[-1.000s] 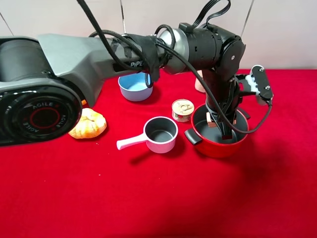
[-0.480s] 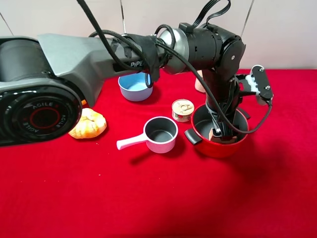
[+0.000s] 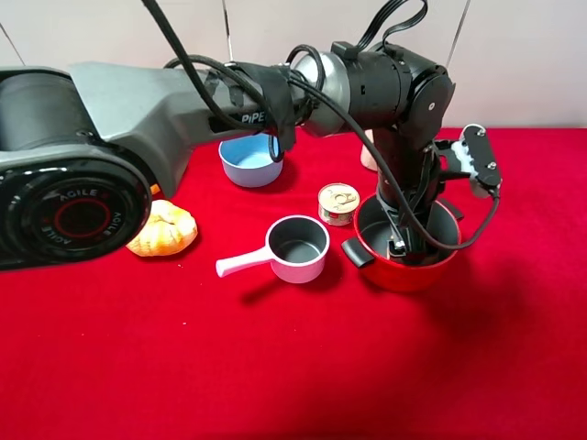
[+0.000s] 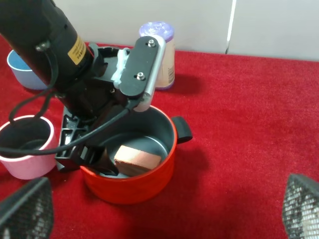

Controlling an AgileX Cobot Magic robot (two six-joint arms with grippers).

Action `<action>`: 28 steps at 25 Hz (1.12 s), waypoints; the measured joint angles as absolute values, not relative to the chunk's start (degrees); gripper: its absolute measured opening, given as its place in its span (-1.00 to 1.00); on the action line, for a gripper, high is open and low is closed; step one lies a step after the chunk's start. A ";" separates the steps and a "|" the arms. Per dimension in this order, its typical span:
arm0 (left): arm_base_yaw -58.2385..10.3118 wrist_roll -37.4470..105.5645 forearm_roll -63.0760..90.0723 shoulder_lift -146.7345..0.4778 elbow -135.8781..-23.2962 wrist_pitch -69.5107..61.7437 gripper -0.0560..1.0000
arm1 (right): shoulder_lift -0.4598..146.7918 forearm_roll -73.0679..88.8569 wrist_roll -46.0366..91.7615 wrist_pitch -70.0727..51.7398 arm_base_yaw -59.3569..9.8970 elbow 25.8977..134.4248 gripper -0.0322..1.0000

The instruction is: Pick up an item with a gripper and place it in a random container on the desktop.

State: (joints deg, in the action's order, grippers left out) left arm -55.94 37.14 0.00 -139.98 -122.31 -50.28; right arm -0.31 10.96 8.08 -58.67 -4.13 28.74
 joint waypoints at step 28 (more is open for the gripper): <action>-55.94 37.14 -3.24 -114.84 -94.96 -50.38 0.98 | -0.31 11.14 8.08 -58.62 -4.13 28.74 0.41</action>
